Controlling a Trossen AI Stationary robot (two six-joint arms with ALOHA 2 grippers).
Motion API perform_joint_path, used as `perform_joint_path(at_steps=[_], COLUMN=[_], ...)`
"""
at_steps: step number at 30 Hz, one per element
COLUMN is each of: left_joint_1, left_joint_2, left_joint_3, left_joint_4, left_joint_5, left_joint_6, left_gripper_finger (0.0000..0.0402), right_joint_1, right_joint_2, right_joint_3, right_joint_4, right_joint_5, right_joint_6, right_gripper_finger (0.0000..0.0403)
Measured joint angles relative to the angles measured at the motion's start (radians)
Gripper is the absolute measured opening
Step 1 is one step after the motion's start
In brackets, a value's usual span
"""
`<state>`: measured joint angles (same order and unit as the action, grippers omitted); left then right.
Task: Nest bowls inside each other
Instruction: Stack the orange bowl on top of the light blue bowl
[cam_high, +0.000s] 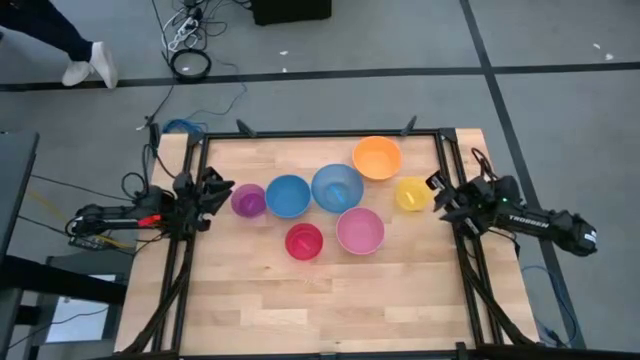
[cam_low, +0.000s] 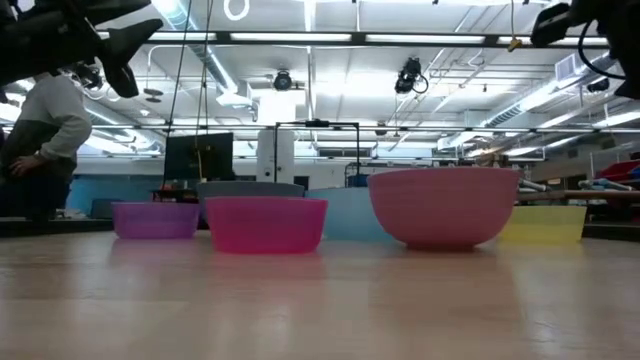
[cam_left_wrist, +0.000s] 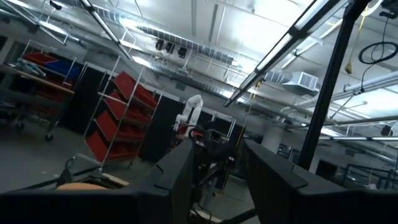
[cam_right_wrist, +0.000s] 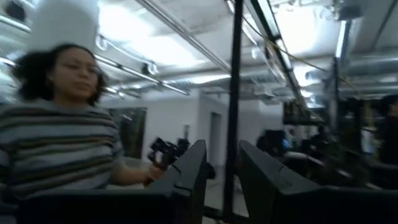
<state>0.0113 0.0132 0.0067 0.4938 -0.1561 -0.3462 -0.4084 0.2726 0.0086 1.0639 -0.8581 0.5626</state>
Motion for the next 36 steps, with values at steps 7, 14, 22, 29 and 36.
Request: perform_joint_path(at_steps=[7,14,22,29,36], left_joint_1=[0.0,0.0,0.0,0.011,0.011], left_joint_2=[0.0,0.014,0.381,0.894,1.165], left_joint_3=[0.0,0.092,0.565,0.997,1.104], left_joint_4=[0.002,-0.198,-0.797,-1.312,-1.414], left_joint_5=[0.0,-0.104,-0.293,-0.29,-0.25], left_joint_6=[0.023,0.055,0.223,0.316,0.415], left_gripper_finger=[0.0147,0.0147,0.0147,0.0147,0.0147], right_joint_1=[0.047,0.053,0.089,0.175,0.224], right_joint_2=[0.0,0.0,0.209,0.676,1.069], right_joint_3=[0.001,0.069,0.484,0.858,1.193], right_joint_4=[0.058,0.04,-0.977,-1.269,-1.749], right_joint_5=[0.09,0.223,0.684,0.896,1.172], right_joint_6=[0.158,0.097,-0.2,-0.199,-0.173], right_gripper_finger=[0.0083,0.0082,0.0077,0.0072,0.0055])
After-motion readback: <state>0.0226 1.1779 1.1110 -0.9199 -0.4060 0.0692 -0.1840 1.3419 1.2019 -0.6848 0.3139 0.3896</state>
